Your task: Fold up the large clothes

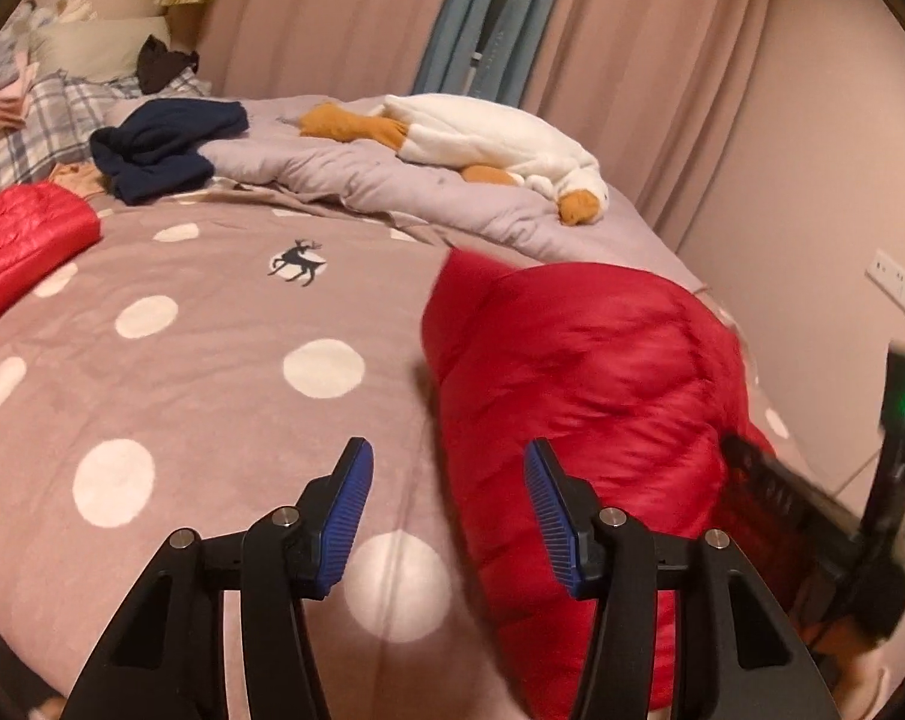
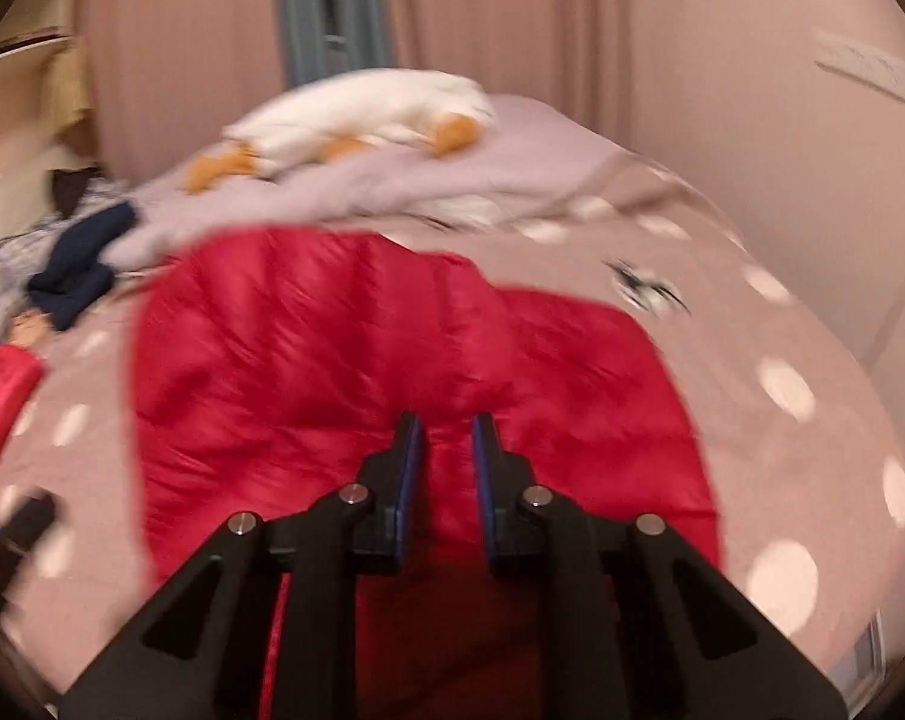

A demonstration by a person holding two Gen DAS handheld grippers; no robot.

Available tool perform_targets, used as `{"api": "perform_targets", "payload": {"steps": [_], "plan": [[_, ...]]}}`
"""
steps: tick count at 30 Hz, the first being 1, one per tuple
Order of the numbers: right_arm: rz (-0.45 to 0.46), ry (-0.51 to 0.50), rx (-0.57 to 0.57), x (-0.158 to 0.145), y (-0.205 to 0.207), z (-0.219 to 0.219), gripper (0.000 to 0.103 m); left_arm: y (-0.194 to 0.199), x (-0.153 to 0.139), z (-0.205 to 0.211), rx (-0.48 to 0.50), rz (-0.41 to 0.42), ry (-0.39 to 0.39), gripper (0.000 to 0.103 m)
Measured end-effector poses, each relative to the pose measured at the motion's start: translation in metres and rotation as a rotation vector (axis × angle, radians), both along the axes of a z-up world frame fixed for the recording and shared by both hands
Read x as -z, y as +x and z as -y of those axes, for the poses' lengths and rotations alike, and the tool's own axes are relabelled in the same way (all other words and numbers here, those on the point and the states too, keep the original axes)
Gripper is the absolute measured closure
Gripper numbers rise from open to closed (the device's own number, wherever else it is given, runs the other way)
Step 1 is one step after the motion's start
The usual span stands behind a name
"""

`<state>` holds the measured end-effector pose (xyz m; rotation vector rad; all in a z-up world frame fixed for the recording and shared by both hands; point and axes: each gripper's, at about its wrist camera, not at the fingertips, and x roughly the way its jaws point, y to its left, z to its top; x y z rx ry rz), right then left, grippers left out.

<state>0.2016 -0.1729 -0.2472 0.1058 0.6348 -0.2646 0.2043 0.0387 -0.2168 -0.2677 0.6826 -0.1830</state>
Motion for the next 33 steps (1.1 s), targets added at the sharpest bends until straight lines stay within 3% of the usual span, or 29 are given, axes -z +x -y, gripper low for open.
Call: {"api": "perform_targets", "payload": {"steps": [3,7,11,15,23,28,33], "plan": [[-0.038,-0.039,0.099,0.025,-0.011,0.025,0.082,0.007,0.010,0.009,0.021,-0.037,-0.015,0.050],[-0.016,0.079,0.084,0.056,-0.020,0.046,0.084,0.019,0.030,0.028,0.086,-0.097,-0.069,0.050],[-0.030,-0.059,0.089,0.062,-0.014,0.031,0.086,0.024,0.049,0.047,0.068,-0.098,-0.014,0.050],[-0.005,-0.065,0.115,0.070,-0.014,0.035,0.086,0.026,0.057,0.060,0.101,-0.091,0.029,0.050],[-0.029,-0.111,0.112,0.063,-0.022,0.023,0.084,0.030,0.058,0.052,0.127,-0.127,0.060,0.050],[-0.040,0.029,0.116,0.045,-0.034,0.037,0.081,0.017,0.046,0.046,0.106,-0.171,0.071,0.050],[-0.010,0.072,0.122,0.015,-0.056,0.039,0.073,-0.010,0.026,0.038,0.099,-0.098,0.120,0.050]]}}
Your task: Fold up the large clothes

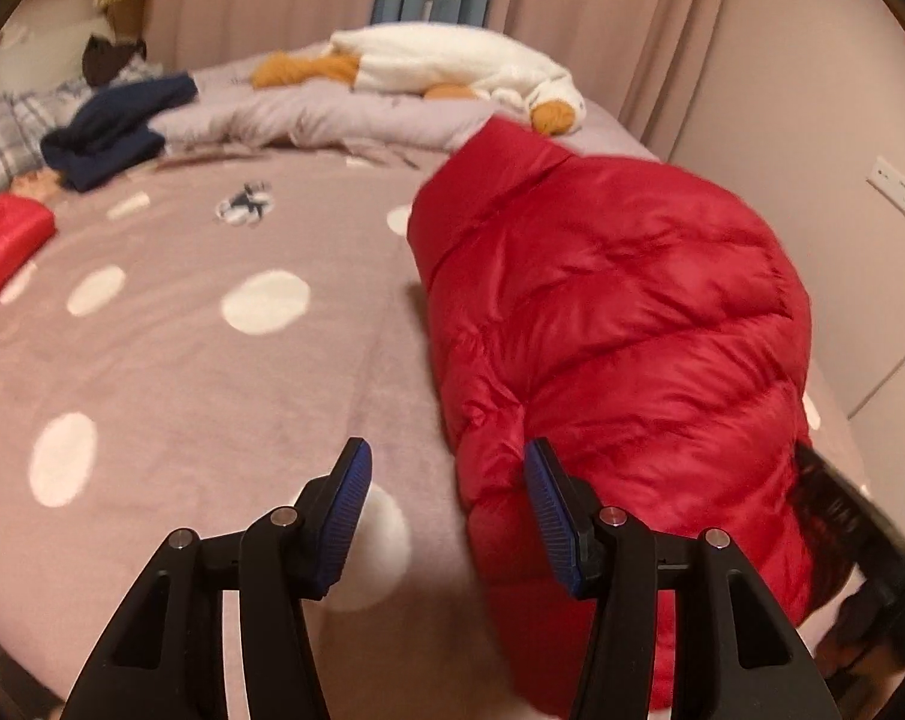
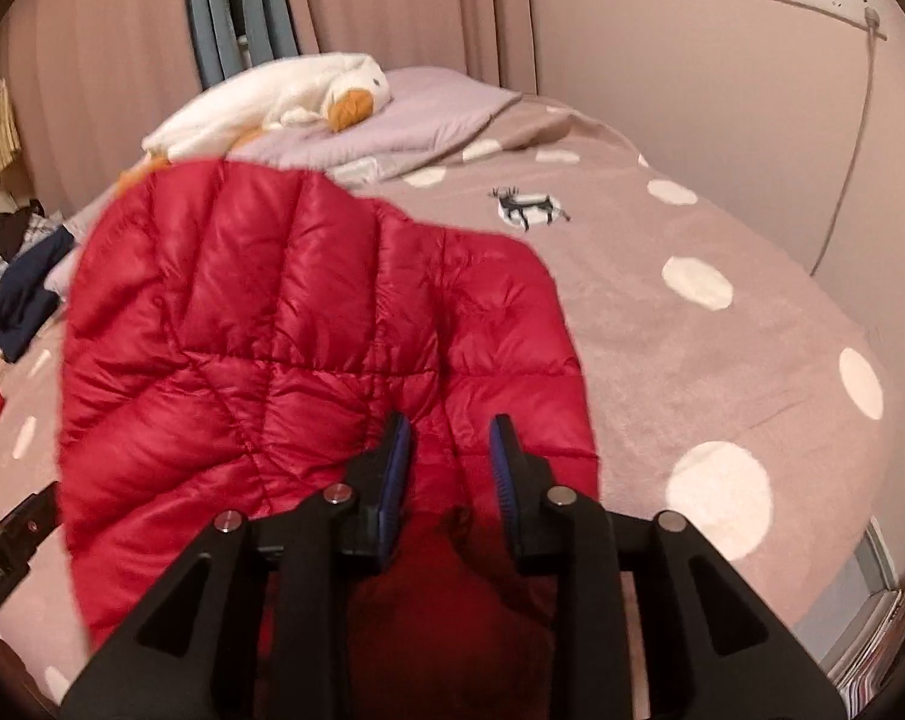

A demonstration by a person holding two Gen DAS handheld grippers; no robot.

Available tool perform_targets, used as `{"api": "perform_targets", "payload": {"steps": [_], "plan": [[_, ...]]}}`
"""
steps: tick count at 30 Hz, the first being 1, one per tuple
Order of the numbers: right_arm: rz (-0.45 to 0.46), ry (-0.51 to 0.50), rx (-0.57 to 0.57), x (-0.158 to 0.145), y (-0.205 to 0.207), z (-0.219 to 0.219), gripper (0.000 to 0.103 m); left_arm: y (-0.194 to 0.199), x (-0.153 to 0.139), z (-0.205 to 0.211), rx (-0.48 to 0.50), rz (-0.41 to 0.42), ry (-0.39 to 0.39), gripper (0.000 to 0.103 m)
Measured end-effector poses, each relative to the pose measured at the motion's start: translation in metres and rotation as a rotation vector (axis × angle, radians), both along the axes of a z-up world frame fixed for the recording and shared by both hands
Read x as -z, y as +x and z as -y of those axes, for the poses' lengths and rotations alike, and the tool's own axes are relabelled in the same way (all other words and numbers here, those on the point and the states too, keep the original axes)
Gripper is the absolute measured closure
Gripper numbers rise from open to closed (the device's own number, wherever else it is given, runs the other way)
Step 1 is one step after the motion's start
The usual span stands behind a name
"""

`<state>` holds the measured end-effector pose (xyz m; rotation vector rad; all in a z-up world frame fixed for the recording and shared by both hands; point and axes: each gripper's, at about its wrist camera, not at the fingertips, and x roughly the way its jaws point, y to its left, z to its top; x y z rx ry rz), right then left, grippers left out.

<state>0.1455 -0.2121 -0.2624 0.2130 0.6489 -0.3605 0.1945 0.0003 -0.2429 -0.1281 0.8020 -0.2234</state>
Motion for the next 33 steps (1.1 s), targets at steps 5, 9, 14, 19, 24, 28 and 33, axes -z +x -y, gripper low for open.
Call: {"api": "perform_targets", "payload": {"steps": [5,9,14,19,24,28,33], "plan": [[0.073,0.005,-0.047,-0.027,-0.023,-0.012,0.073,-0.012,-0.021,-0.007,0.016,0.057,0.030,0.050],[0.135,0.029,-0.077,-0.047,-0.028,-0.017,0.073,-0.010,-0.032,-0.014,-0.008,0.091,-0.006,0.050],[0.169,0.032,-0.104,-0.060,-0.019,-0.023,0.073,0.006,-0.035,-0.013,-0.019,0.119,-0.002,0.050],[0.195,0.023,-0.139,-0.069,0.010,-0.020,0.073,0.042,-0.041,-0.013,-0.020,0.120,-0.082,0.050],[0.204,0.018,-0.130,-0.066,0.060,-0.005,0.073,0.105,-0.035,0.005,-0.063,0.117,-0.130,0.050],[0.123,0.044,-0.105,-0.030,0.100,0.014,0.073,0.154,0.012,0.033,-0.023,-0.019,-0.192,0.050],[0.087,0.053,-0.041,0.009,0.120,0.048,0.063,0.184,0.046,0.056,-0.007,-0.055,-0.231,0.050]]}}
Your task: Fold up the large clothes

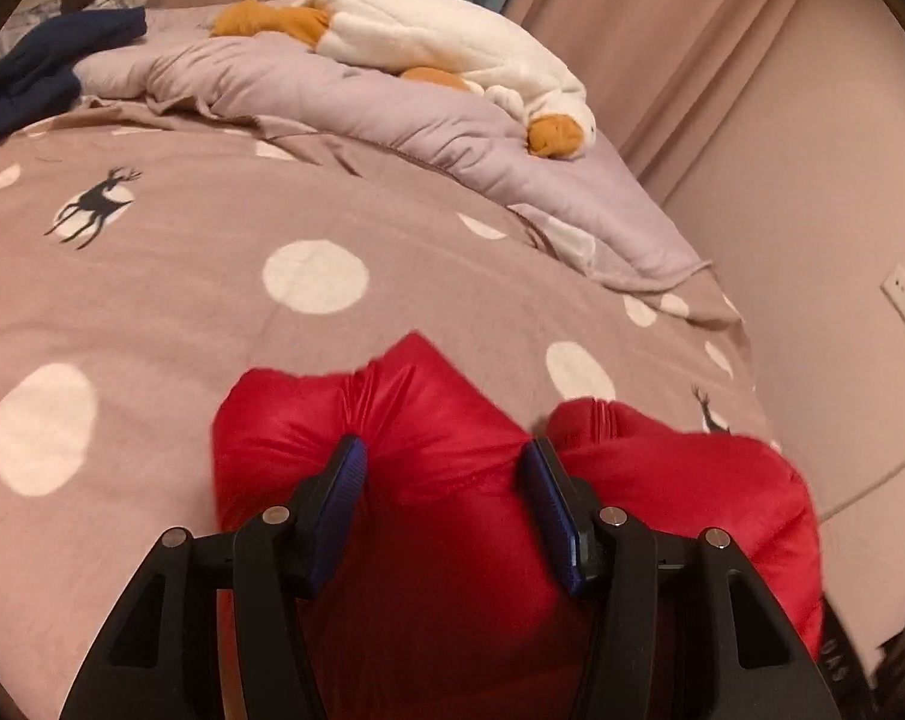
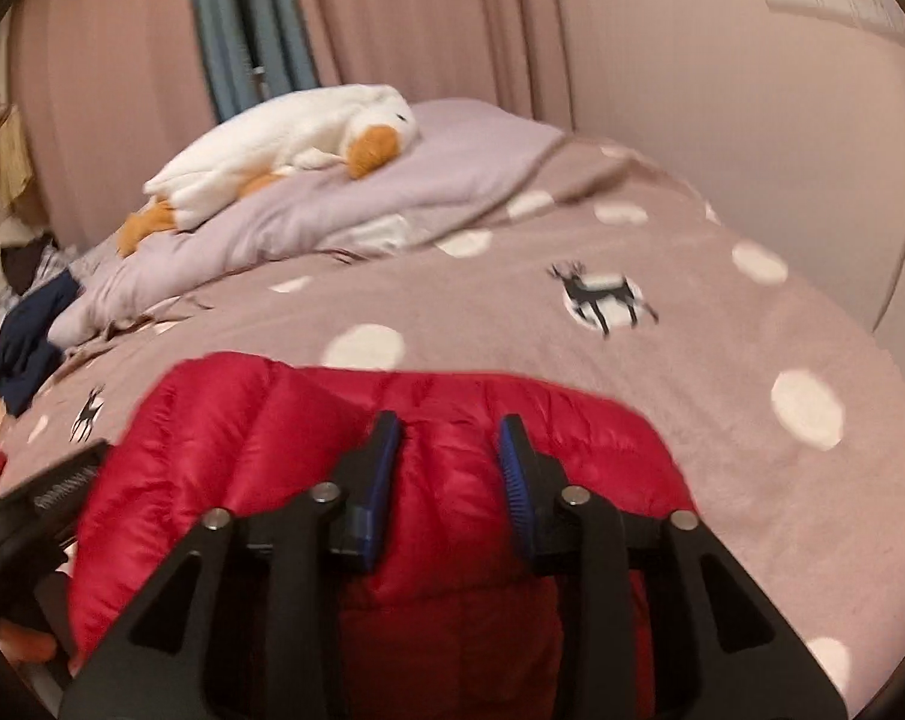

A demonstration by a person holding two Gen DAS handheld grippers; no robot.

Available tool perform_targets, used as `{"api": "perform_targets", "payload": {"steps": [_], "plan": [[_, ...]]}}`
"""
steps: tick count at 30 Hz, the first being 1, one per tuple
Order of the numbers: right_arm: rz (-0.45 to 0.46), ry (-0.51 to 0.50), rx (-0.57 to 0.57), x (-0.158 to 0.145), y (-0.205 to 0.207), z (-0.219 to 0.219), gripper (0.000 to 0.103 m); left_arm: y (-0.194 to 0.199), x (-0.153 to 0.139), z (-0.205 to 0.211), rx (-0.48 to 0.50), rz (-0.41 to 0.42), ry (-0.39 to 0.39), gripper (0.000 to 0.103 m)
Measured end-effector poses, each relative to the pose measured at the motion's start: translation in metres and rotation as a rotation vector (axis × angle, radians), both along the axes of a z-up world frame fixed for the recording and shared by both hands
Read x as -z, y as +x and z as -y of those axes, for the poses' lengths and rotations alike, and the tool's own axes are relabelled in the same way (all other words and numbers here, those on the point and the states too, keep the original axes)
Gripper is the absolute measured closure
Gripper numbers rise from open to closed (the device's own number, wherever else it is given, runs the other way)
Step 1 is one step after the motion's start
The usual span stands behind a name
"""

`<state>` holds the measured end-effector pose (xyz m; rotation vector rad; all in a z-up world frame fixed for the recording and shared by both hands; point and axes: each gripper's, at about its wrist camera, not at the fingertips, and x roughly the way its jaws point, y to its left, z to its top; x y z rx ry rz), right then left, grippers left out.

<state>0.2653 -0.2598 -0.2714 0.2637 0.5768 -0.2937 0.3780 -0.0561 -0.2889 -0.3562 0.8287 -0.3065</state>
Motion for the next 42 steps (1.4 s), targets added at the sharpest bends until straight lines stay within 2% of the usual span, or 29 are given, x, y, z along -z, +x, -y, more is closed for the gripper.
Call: {"api": "perform_targets", "payload": {"steps": [2,5,13,28,36,42], "plan": [[-0.011,0.074,0.010,0.013,0.007,0.017,0.057,0.002,0.004,0.009,0.006,0.015,0.029,0.050],[-0.022,0.154,0.000,0.029,0.011,0.028,0.056,0.005,0.010,0.016,0.012,0.035,0.084,0.049],[-0.014,0.160,0.002,0.033,0.010,0.025,0.056,0.007,0.013,0.019,0.012,0.043,0.102,0.049],[0.010,0.184,-0.003,0.032,0.006,0.029,0.055,0.005,0.011,0.016,0.012,0.047,0.087,0.048],[0.073,0.267,-0.027,0.035,-0.002,0.039,0.052,0.004,0.010,0.013,0.016,0.057,0.060,0.048],[0.094,0.288,-0.032,0.035,-0.006,0.040,0.050,0.004,0.010,0.013,0.017,0.060,0.058,0.048]]}}
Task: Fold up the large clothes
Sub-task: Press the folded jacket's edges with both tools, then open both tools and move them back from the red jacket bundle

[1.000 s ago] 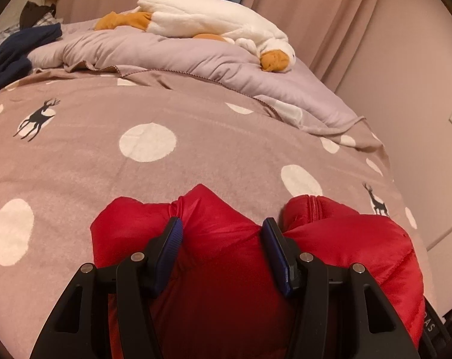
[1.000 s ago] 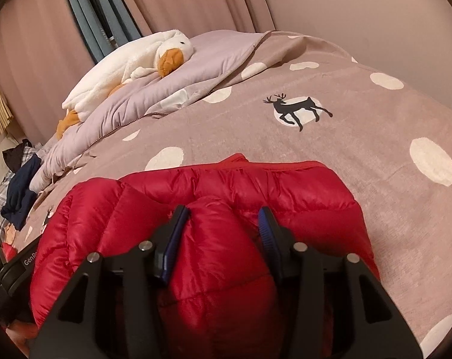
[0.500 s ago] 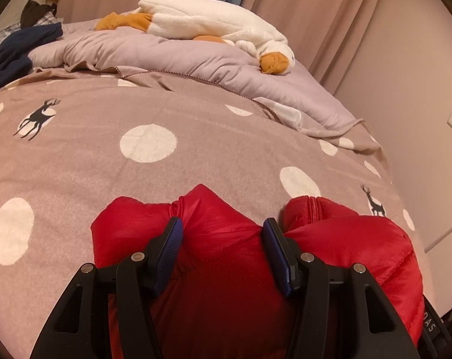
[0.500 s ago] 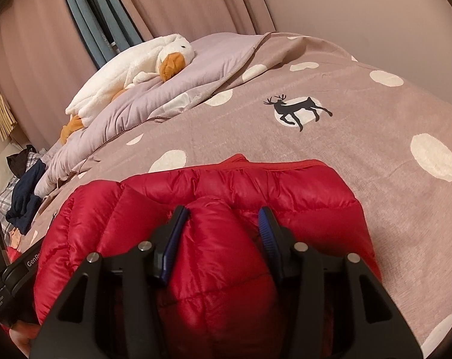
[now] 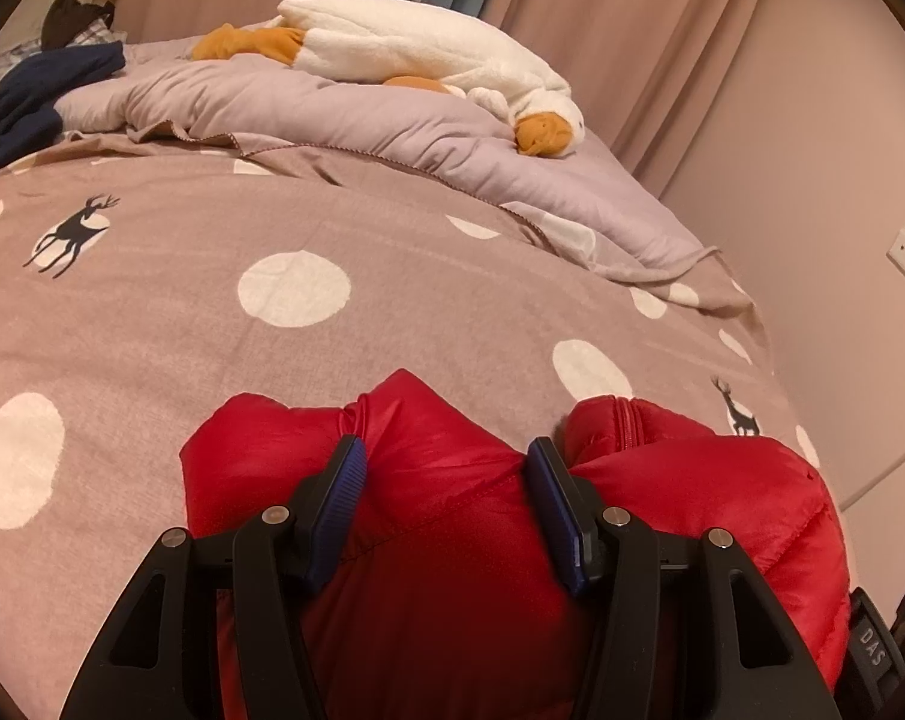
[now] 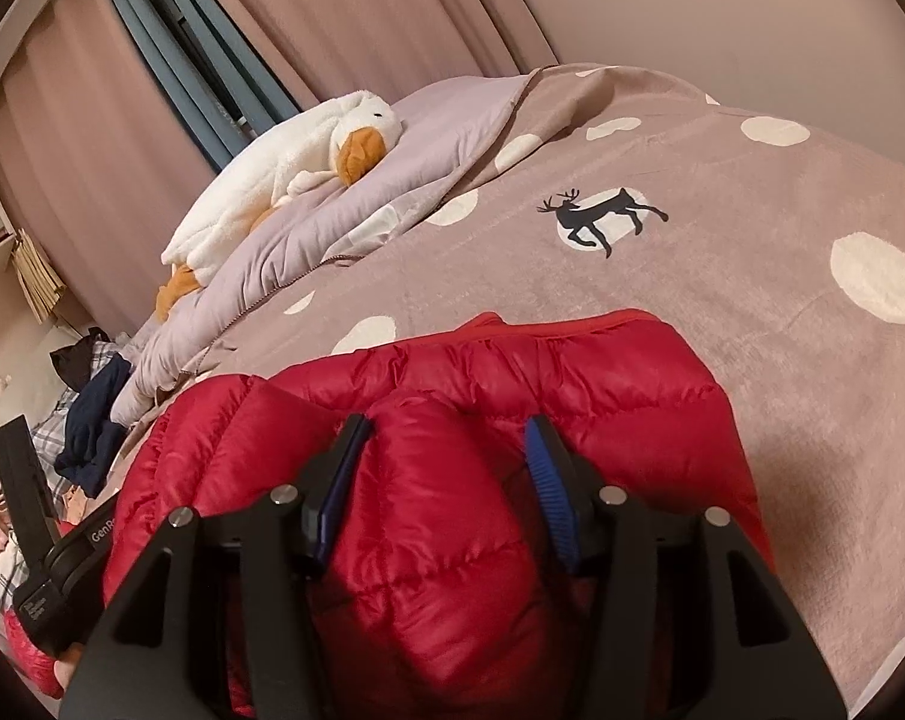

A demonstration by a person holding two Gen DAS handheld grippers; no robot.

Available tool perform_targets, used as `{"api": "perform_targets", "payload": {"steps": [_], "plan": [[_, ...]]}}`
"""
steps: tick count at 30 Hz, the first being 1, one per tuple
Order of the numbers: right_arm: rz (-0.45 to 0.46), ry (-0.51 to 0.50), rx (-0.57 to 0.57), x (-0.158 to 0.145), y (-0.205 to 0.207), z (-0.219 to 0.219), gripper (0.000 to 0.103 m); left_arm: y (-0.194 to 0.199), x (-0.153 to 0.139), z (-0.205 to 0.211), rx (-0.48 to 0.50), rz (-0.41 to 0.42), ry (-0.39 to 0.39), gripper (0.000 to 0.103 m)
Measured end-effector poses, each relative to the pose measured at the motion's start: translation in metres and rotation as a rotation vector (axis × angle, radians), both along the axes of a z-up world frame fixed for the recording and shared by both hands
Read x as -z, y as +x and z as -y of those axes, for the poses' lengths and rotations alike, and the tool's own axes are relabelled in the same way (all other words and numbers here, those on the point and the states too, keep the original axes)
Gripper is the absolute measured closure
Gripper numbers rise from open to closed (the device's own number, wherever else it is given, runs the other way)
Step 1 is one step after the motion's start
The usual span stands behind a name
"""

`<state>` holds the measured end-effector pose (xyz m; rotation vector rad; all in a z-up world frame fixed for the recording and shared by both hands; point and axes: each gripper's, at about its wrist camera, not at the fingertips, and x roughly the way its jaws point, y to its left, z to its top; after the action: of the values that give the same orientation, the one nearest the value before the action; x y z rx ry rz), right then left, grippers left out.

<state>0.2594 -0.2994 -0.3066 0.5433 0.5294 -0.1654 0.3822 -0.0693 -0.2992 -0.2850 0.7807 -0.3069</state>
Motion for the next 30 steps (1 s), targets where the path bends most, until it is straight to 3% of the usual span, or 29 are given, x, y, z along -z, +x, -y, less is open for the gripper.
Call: {"api": "perform_targets", "payload": {"steps": [19,21,24,26,28,30], "plan": [[0.027,0.054,0.010,0.002,-0.005,0.003,0.042,0.001,0.000,-0.006,0.024,0.008,-0.039,0.045],[0.022,0.061,0.007,0.000,-0.007,0.003,0.039,-0.007,-0.008,-0.009,0.014,0.018,-0.012,0.045],[-0.012,0.039,-0.002,-0.015,-0.022,0.000,0.026,-0.037,-0.031,-0.019,-0.052,0.051,0.053,0.045],[-0.012,-0.027,0.012,-0.030,-0.039,-0.005,0.017,-0.060,-0.048,-0.031,-0.055,0.069,0.025,0.045],[0.004,-0.081,0.033,-0.050,-0.061,-0.012,0.016,-0.075,-0.059,-0.040,-0.038,0.077,-0.010,0.045],[0.020,-0.089,0.025,-0.062,-0.078,-0.016,0.016,-0.093,-0.073,-0.048,-0.048,0.083,0.005,0.045]]}}
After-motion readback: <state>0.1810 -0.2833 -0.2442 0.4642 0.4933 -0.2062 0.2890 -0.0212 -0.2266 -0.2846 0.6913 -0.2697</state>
